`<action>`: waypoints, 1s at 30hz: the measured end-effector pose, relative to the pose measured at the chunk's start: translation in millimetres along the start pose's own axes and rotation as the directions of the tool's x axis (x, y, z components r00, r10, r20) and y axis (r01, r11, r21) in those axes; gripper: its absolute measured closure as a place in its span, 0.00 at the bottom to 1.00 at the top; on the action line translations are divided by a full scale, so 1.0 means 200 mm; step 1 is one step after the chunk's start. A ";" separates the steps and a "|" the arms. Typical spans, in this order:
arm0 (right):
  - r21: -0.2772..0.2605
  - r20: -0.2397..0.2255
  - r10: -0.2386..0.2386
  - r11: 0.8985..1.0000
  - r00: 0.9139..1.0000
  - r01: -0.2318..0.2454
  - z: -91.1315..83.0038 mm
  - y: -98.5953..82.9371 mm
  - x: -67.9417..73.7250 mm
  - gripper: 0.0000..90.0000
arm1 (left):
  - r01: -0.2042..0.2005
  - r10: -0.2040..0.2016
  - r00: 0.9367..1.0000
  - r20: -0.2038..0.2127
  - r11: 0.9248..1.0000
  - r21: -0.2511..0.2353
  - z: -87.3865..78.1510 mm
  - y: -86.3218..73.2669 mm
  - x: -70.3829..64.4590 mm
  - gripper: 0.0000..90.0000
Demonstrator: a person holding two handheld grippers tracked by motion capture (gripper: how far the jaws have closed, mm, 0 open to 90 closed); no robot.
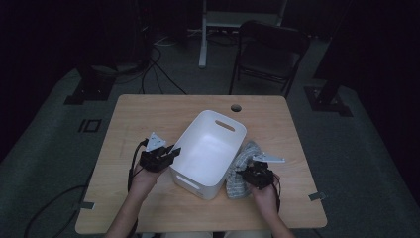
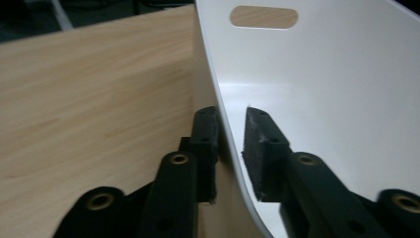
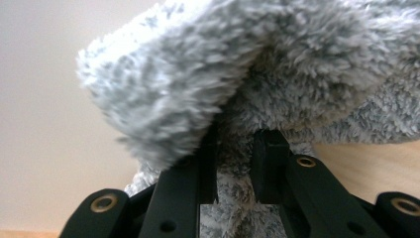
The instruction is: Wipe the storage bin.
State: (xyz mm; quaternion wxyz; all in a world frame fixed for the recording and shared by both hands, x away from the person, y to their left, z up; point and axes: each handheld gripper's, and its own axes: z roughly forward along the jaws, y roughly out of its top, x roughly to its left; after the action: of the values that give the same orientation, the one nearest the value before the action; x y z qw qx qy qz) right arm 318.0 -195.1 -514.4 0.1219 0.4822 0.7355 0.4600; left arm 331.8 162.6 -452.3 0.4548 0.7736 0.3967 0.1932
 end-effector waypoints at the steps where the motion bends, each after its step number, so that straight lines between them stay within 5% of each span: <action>1: -0.010 -0.002 0.002 1.000 1.000 -0.002 -0.02 0.01 0.00 0.84 | 0.000 0.000 1.000 0.008 1.000 -0.002 -0.01 0.00 0.00 0.77; 6: -0.049 0.007 -0.011 0.999 1.000 0.011 -0.14 0.05 -0.01 0.84 | 0.016 -0.015 0.999 0.042 1.000 -0.019 -0.05 0.03 -0.01 0.63; 16: -0.105 0.024 0.007 0.994 1.000 -0.005 -0.31 0.03 -0.05 0.84 | 0.042 -0.041 0.996 0.077 0.999 -0.012 -0.09 0.01 0.00 0.63; 30: -0.108 0.016 0.034 0.994 0.999 -0.032 -0.36 -0.04 -0.08 0.84 | 0.037 -0.036 0.991 0.128 0.999 -0.005 -0.13 -0.02 -0.09 0.52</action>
State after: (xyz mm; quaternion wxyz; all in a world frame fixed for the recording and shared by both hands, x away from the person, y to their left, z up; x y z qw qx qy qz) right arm 276.8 -250.4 -484.8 0.1467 0.4913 0.7003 0.4966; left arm 301.8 163.1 -441.6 0.4855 0.7754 0.3801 0.1366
